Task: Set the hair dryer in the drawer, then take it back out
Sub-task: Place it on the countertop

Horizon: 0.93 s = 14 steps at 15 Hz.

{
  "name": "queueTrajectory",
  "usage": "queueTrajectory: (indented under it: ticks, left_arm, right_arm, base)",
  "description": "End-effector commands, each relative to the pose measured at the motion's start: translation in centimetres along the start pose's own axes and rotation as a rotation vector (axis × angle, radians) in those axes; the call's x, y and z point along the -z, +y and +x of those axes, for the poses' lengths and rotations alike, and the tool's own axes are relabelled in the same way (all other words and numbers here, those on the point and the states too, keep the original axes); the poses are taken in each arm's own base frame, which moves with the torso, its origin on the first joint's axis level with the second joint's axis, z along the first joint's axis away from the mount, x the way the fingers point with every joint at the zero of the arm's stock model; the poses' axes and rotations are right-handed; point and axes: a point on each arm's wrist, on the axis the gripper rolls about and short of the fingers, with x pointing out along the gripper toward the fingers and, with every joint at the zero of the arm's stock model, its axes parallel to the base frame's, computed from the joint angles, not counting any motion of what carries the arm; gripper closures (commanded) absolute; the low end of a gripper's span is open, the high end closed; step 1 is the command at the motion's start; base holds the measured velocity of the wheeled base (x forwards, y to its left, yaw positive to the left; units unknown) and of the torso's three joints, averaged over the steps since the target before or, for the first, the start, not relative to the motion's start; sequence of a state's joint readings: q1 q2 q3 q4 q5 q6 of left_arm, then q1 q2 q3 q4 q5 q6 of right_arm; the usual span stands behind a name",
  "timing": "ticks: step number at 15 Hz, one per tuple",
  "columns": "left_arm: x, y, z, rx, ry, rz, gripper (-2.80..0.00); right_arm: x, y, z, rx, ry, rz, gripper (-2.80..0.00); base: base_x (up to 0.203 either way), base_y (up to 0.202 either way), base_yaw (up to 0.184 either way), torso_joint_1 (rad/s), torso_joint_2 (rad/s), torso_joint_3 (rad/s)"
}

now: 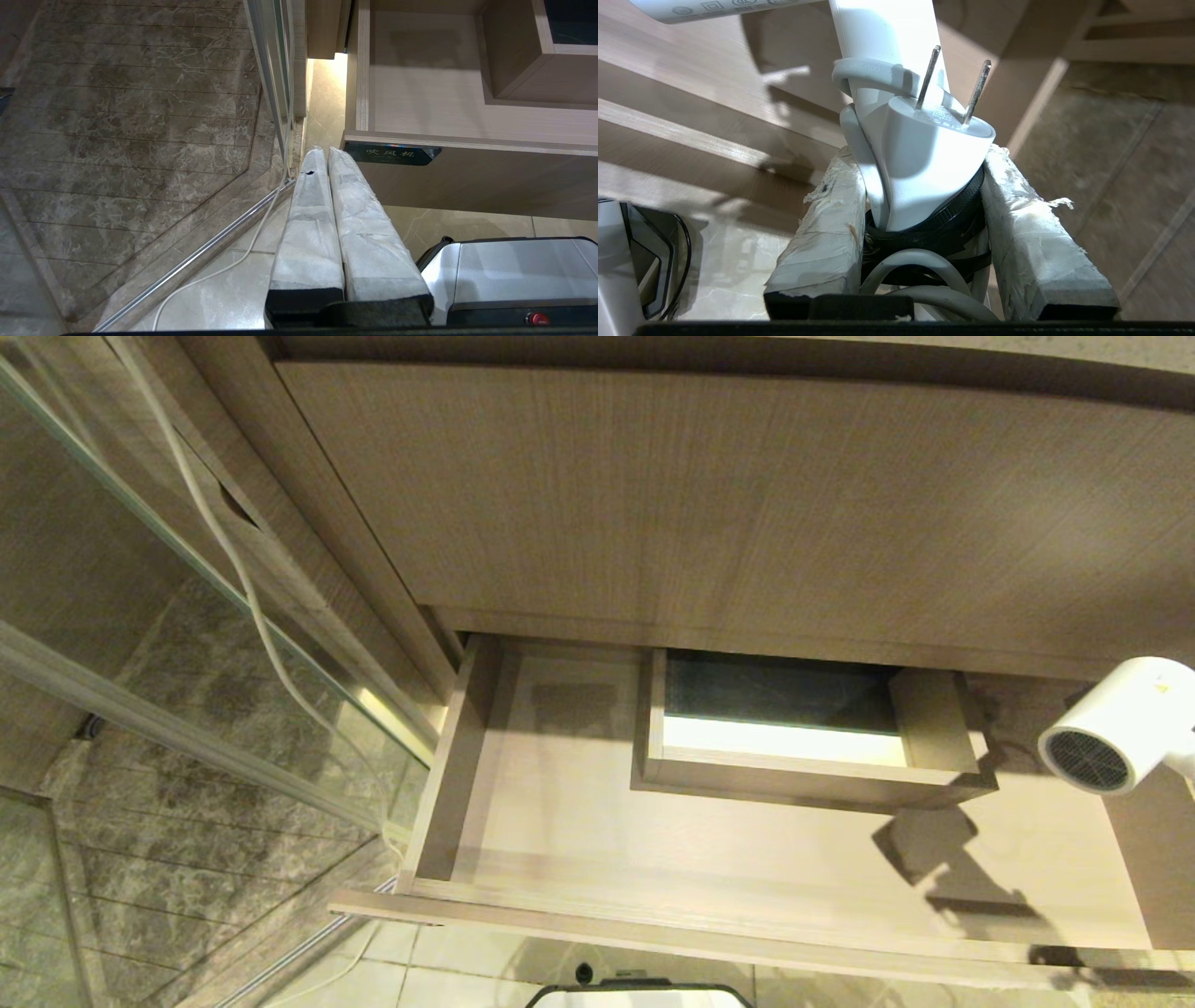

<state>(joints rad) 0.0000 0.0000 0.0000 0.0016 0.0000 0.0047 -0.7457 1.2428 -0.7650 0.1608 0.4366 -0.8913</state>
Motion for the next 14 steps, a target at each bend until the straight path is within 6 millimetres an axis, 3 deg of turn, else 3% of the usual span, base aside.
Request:
queueTrajectory:
  ticks: [1, 4, 14]
  left_arm:
    - [0.0, 0.0, 0.0, 0.000, 0.000, 0.000, 0.00]
    - [0.0, 0.0, 0.0, 0.000, -0.001, 0.000, 0.00]
    - [0.0, 0.0, 0.0, 0.000, 0.000, 0.000, 0.00]
  right_arm:
    - [-0.4, 1.0, -2.9, 0.067, -0.028, -0.020, 0.00]
    - [-0.4, 1.8, -4.5, 0.082, -0.027, -0.017, 0.00]
    - [-1.3, 1.4, -5.9, 0.156, -0.064, -0.032, 0.00]
  base:
    - [0.000, 0.000, 0.000, 0.000, 0.00, 0.000]
    - [0.000, 0.000, 0.000, 0.000, 0.00, 0.000]
    - [0.000, 0.000, 0.000, 0.000, 0.00, 0.000]
